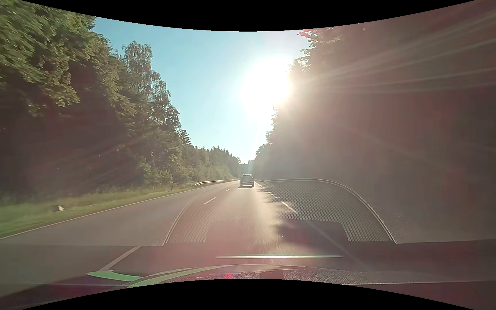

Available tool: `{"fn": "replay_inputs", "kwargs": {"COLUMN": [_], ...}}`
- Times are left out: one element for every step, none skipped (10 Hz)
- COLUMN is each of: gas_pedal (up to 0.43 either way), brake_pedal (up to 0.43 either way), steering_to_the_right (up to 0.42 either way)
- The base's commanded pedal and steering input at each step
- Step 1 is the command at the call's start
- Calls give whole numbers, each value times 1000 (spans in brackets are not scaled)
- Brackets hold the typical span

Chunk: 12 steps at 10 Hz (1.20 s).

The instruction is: Follow the waypoints while adhering to traffic rules and regulations

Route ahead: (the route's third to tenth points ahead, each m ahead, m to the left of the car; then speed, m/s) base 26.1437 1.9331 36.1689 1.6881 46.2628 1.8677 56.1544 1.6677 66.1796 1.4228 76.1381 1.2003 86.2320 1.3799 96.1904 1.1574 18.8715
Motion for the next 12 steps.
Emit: {"fn": "replay_inputs", "kwargs": {"gas_pedal": [0,0,0,0,0,0,0,0,0,0,0,0], "brake_pedal": [0,0,0,0,0,0,0,0,0,0,0,0], "steering_to_the_right": [3,3,3,3,1,0,0,-2,-1,-2,-2,-2]}}
